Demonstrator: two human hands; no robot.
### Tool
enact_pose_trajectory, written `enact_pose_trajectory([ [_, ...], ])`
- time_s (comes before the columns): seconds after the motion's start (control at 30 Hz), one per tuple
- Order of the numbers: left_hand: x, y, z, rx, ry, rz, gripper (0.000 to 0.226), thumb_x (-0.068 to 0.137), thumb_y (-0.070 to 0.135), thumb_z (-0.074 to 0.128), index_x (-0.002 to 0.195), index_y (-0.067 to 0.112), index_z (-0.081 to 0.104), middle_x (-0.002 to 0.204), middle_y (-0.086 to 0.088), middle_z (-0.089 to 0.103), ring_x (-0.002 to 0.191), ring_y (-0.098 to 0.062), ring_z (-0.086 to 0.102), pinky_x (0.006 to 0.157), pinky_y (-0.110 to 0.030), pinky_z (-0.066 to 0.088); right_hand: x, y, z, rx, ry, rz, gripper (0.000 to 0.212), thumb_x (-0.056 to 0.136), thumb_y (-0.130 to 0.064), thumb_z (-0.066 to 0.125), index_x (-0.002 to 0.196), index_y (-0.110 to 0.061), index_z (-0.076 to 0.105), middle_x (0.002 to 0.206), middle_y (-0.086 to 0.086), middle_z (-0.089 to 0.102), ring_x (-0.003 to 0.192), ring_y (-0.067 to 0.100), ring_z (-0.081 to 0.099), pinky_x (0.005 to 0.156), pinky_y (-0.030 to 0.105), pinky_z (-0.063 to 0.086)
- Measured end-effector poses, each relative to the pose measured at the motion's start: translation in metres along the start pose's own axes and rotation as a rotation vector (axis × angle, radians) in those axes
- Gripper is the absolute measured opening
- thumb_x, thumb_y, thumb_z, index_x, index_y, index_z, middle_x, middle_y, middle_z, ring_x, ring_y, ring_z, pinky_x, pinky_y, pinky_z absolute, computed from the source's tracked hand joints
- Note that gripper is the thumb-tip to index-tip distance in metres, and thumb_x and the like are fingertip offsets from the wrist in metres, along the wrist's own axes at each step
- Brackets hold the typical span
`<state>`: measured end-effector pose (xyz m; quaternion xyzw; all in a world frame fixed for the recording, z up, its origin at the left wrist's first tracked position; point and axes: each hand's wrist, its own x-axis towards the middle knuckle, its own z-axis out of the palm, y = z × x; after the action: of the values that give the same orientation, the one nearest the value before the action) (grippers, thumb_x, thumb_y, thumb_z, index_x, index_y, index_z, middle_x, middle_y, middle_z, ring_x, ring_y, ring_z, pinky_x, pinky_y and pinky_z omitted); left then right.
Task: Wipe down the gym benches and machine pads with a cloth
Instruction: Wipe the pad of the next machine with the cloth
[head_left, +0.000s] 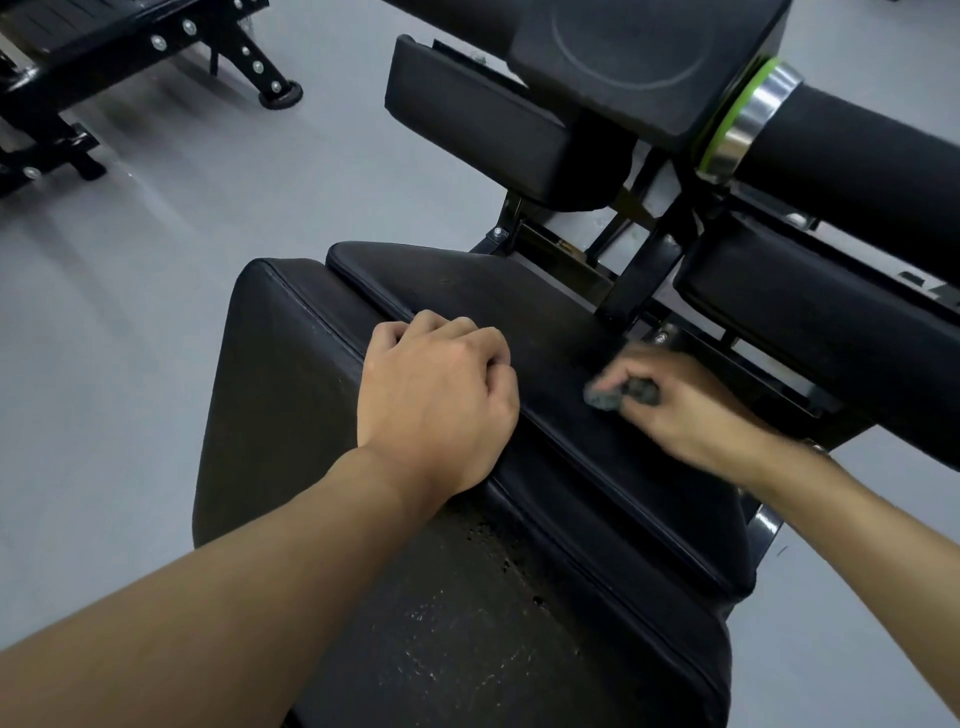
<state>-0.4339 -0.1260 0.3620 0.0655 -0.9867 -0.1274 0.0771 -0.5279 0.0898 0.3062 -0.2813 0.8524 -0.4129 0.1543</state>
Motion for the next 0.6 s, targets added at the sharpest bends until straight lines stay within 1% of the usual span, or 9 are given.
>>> enact_pose_trajectory([
  [0.07,0.0,0.001,-0.001,-0.005,0.0,0.005,0.047,0.086,0.037,0.021,0.083,0.031,0.067,0.085,0.015,0.065,0.093,-0.01,0.052,0.092,-0.028,0.027,0.023,0.002,0.012,-0.013,0.04,0.044,0.051,0.083,0.01,0.062,0.074,-0.04,0.057,0.096,-0.017,0.052,0.094,0.015,0.058,0.081,0.012,0.04],
  [0.1,-0.001,0.001,-0.002,-0.006,-0.004,0.008,0.047,0.086,0.037,0.02,0.084,0.031,0.067,0.086,0.015,0.066,0.093,-0.01,0.052,0.093,-0.028,0.027,0.028,0.002,0.013,-0.024,0.041,0.071,0.05,0.084,0.01,0.062,0.073,-0.039,0.057,0.095,-0.017,0.05,0.093,0.014,0.056,0.079,0.009,0.037],
  [0.2,-0.001,0.0,-0.003,-0.014,-0.008,0.012,0.047,0.087,0.037,0.021,0.085,0.031,0.068,0.088,0.016,0.066,0.095,-0.01,0.052,0.094,-0.028,0.027,0.003,0.001,-0.004,-0.05,-0.046,0.052,0.046,0.08,0.01,0.068,0.076,-0.036,0.061,0.092,-0.013,0.053,0.084,0.003,0.056,0.073,0.006,0.036],
  [0.23,-0.001,0.0,-0.002,-0.017,-0.005,0.012,0.047,0.087,0.037,0.021,0.085,0.031,0.068,0.087,0.016,0.066,0.094,-0.01,0.052,0.094,-0.027,0.027,-0.009,-0.001,-0.011,-0.041,-0.065,0.035,0.045,0.079,0.01,0.07,0.078,-0.035,0.063,0.092,-0.011,0.056,0.084,0.003,0.058,0.072,0.007,0.038],
  [0.3,-0.001,-0.001,-0.002,-0.018,-0.001,0.003,0.046,0.087,0.036,0.021,0.084,0.031,0.067,0.086,0.016,0.066,0.093,-0.009,0.052,0.092,-0.026,0.025,-0.015,0.004,-0.011,-0.021,-0.036,0.002,0.044,0.079,0.01,0.07,0.08,-0.034,0.064,0.095,-0.009,0.059,0.088,0.006,0.059,0.075,0.01,0.041],
  [0.37,0.0,0.0,-0.002,-0.02,-0.001,0.007,0.046,0.087,0.036,0.022,0.083,0.031,0.067,0.085,0.016,0.065,0.092,-0.009,0.052,0.09,-0.025,0.024,0.004,0.011,0.001,-0.037,0.027,0.033,0.038,0.082,0.009,0.065,0.084,-0.028,0.065,0.096,-0.008,0.059,0.091,0.009,0.058,0.08,0.014,0.04],
  [0.43,-0.001,0.001,-0.003,-0.024,-0.002,0.008,0.046,0.087,0.036,0.022,0.084,0.031,0.068,0.086,0.016,0.066,0.093,-0.01,0.052,0.09,-0.026,0.025,0.026,0.012,0.011,-0.085,0.045,0.101,0.031,0.085,0.007,0.062,0.087,-0.023,0.066,0.1,-0.005,0.058,0.095,0.014,0.055,0.08,0.019,0.039],
  [0.53,-0.001,0.0,-0.004,-0.025,-0.012,0.013,0.047,0.087,0.036,0.022,0.085,0.031,0.068,0.087,0.016,0.066,0.093,-0.009,0.052,0.092,-0.026,0.025,0.023,0.016,0.002,-0.075,0.0,0.113,0.03,0.084,0.007,0.065,0.081,-0.023,0.066,0.096,-0.005,0.059,0.092,0.016,0.057,0.08,0.02,0.04],
  [0.6,-0.001,-0.001,-0.004,-0.033,-0.004,0.013,0.047,0.087,0.036,0.022,0.085,0.031,0.069,0.086,0.016,0.066,0.094,-0.01,0.052,0.092,-0.027,0.027,0.002,0.017,-0.012,-0.042,-0.07,0.094,0.034,0.082,0.006,0.071,0.076,-0.027,0.065,0.095,-0.007,0.062,0.091,0.016,0.061,0.083,0.027,0.043],
])
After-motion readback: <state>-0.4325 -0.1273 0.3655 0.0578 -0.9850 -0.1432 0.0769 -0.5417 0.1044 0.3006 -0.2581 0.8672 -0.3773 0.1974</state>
